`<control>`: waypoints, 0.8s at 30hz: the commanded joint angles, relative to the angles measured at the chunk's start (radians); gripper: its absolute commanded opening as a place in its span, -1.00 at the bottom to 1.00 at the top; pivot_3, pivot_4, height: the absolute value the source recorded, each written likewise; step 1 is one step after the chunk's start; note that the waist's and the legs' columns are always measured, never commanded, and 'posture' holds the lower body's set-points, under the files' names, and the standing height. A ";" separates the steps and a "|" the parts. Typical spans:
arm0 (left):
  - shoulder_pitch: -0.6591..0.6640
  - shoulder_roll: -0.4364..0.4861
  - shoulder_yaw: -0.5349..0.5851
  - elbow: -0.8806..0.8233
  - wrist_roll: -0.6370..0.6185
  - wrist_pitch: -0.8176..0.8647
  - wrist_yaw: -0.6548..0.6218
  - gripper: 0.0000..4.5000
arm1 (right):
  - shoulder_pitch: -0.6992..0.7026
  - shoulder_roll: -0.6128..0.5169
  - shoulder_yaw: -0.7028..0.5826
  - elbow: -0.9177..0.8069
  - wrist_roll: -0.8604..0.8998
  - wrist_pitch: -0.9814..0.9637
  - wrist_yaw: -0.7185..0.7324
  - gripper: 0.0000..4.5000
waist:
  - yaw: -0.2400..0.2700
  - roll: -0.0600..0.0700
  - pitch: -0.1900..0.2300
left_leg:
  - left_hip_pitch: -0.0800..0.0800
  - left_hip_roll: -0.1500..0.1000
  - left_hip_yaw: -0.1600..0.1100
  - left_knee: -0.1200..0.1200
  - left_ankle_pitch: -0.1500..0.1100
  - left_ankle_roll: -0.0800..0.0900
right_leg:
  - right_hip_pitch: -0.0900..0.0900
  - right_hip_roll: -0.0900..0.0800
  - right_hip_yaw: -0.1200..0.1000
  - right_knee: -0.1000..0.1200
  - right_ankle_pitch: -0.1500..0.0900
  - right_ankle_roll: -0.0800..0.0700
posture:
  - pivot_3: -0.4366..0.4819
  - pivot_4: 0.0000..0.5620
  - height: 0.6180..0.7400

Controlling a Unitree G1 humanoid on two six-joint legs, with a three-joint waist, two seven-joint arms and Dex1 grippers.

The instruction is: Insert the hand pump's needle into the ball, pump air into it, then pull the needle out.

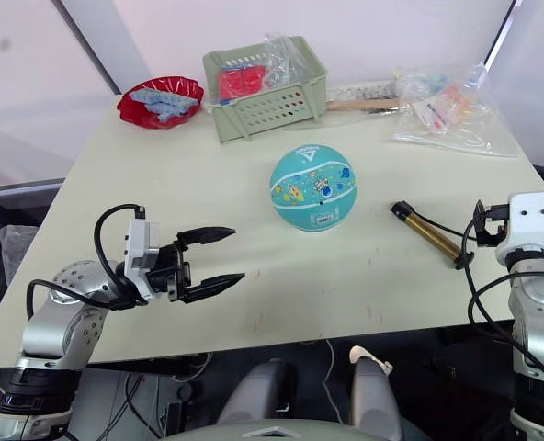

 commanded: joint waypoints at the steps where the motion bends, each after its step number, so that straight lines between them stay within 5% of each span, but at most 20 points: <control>1: -0.003 0.003 0.031 0.000 -0.013 -0.007 0.011 1.00 | 0.020 0.028 -0.081 -0.080 0.028 -0.064 -0.014 0.99 | 0.000 0.000 0.000 | 0.000 0.000 0.000 0.000 0.000 0.000 | 0.000 0.000 0.000 0.000 0.000 0.000 | -0.05 -0.47 0.95; 7: 0.008 -0.001 0.032 0.017 0.003 -0.013 0.042 1.00 | 0.085 0.073 -0.126 -0.097 0.095 -0.126 0.035 0.99 | 0.000 0.000 0.000 | 0.001 0.002 0.000 0.000 0.000 0.000 | 0.000 0.001 0.000 0.000 0.000 0.000 | -0.05 -0.47 0.95; 12: 0.055 -0.019 0.053 0.026 0.030 -0.014 0.125 1.00 | 0.226 0.054 -0.062 -0.020 0.194 -0.321 0.324 0.99 | -0.001 0.000 0.000 | 0.001 0.003 0.001 -0.001 0.000 0.000 | 0.000 0.001 0.000 -0.001 0.000 -0.001 | -0.05 -0.47 0.95; 24: 0.191 -0.038 0.100 0.064 0.088 -0.085 0.206 1.00 | 0.301 -0.053 -0.105 0.342 0.313 -0.603 0.714 0.99 | 0.001 -0.001 0.000 | 0.004 0.008 0.004 -0.001 0.000 0.000 | 0.001 0.003 0.003 -0.001 -0.002 0.001 | -0.05 -0.47 0.95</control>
